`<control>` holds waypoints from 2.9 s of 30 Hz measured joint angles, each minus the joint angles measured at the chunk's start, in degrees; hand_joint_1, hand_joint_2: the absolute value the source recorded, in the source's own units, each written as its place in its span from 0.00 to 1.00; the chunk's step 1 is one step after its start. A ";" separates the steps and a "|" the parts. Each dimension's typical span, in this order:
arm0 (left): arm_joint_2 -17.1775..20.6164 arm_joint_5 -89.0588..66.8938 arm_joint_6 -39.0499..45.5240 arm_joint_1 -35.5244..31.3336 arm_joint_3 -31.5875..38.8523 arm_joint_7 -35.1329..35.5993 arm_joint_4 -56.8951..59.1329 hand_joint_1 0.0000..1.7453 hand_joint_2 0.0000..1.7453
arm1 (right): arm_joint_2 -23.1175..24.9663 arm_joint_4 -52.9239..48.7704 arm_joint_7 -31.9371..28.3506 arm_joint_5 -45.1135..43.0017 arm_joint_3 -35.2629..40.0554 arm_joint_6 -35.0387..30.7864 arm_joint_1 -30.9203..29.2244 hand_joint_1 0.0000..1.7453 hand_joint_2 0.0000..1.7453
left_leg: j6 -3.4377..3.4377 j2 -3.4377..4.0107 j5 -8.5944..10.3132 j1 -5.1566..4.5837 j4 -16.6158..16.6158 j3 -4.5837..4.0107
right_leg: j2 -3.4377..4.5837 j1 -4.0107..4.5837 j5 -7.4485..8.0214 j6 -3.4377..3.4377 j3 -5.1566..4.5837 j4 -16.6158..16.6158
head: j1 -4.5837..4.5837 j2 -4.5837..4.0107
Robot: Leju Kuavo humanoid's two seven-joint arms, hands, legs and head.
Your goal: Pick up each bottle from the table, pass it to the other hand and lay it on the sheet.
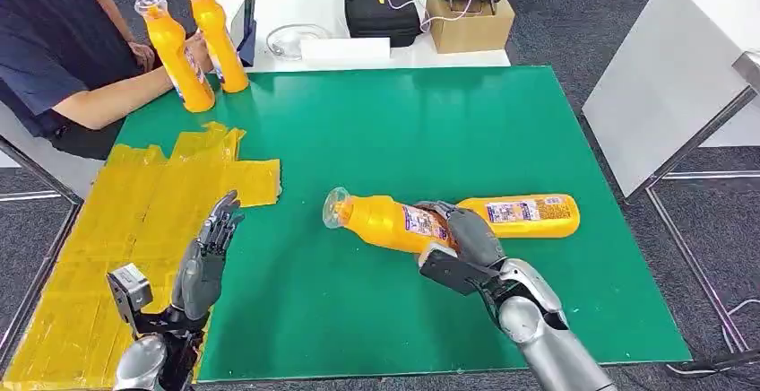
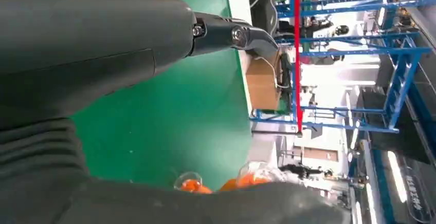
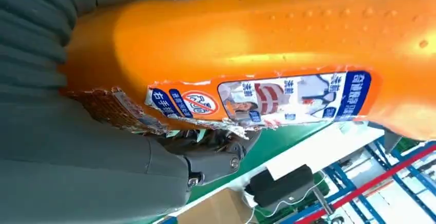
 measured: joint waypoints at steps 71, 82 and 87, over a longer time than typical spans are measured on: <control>-5.05 0.87 12.16 4.47 -12.28 2.07 -11.04 1.00 1.00 | 22.90 8.26 -4.21 -2.60 18.86 0.79 -1.01 1.00 1.00 | -0.01 0.04 0.00 0.03 -0.01 -0.07 | 0.04 0.05 0.00 -0.01 -0.18 0.00 | 0.02 0.00; -5.07 0.39 12.35 4.92 -12.15 1.62 -11.10 1.00 1.00 | 23.50 10.49 -4.54 -2.64 19.52 0.74 -1.93 1.00 1.00 | -0.01 0.05 0.00 0.04 -0.01 -0.08 | 0.04 0.06 0.00 -0.01 -0.23 0.00 | 0.02 0.00; -5.07 0.41 12.18 4.92 -11.98 1.40 -11.10 1.00 1.00 | 23.63 10.80 -4.56 -2.77 19.69 0.72 -2.00 1.00 1.00 | -0.01 0.05 0.00 0.03 0.00 -0.08 | 0.05 0.05 0.00 -0.01 -0.22 0.00 | 0.00 0.00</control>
